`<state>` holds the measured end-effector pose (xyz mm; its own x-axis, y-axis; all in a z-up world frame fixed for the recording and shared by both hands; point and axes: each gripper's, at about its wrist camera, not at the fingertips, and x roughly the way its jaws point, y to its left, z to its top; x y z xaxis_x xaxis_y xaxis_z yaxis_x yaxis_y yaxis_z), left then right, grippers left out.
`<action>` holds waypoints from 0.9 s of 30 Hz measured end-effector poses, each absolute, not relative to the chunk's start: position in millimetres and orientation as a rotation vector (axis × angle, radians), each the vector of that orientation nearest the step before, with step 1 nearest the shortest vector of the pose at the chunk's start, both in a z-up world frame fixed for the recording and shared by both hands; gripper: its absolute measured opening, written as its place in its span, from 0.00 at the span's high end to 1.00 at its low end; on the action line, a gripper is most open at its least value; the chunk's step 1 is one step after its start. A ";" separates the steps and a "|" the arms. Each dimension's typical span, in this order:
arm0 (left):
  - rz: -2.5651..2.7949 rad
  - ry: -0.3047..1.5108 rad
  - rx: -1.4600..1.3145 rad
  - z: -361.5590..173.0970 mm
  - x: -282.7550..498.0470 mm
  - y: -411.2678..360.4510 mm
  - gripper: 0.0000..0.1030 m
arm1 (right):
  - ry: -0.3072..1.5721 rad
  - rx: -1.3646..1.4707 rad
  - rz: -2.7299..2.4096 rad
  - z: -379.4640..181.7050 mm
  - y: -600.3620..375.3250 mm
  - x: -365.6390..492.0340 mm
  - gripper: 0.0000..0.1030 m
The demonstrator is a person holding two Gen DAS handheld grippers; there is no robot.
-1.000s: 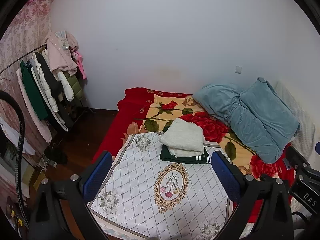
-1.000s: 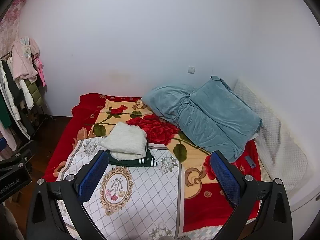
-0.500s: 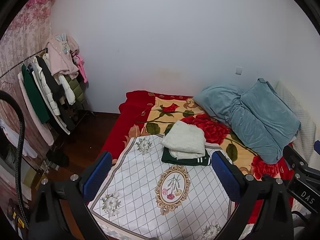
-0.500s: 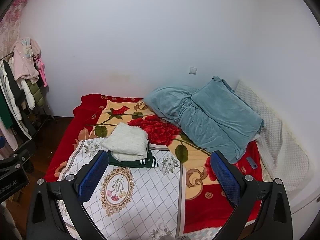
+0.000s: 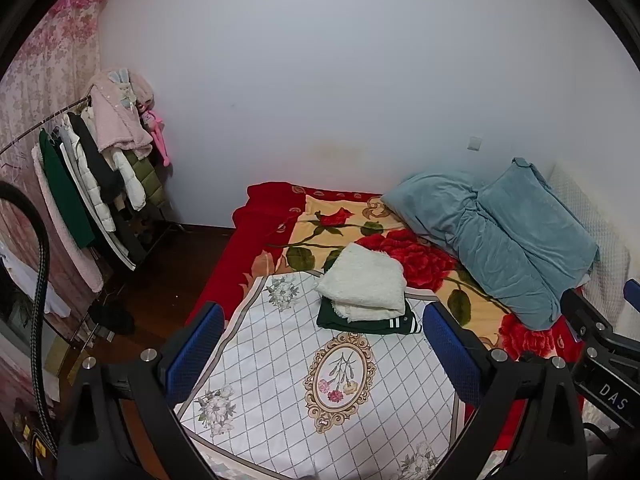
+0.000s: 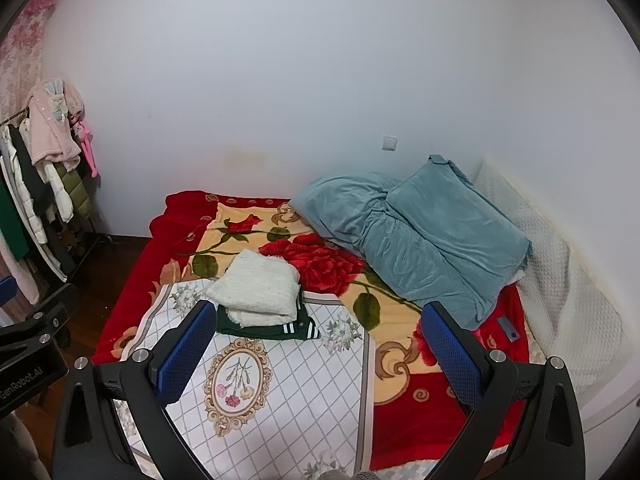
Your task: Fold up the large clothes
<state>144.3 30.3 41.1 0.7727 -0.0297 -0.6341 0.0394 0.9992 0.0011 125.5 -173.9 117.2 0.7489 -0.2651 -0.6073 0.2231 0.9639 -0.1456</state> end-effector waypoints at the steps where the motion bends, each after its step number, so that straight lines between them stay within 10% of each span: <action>1: -0.036 0.687 0.014 41.3 144.8 30.0 0.01 | 0.676 -0.063 -0.266 117.2 -174.1 125.2 0.00; 27: -0.052 0.685 0.015 46.2 149.3 19.9 0.01 | 0.678 -0.059 -0.269 113.2 -181.5 132.4 0.00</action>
<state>149.3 19.9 46.2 0.7730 -0.0426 -0.6329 0.0526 0.9986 -0.0029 132.4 -181.5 113.2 0.7455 -0.2651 -0.6115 0.2267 0.9637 -0.1414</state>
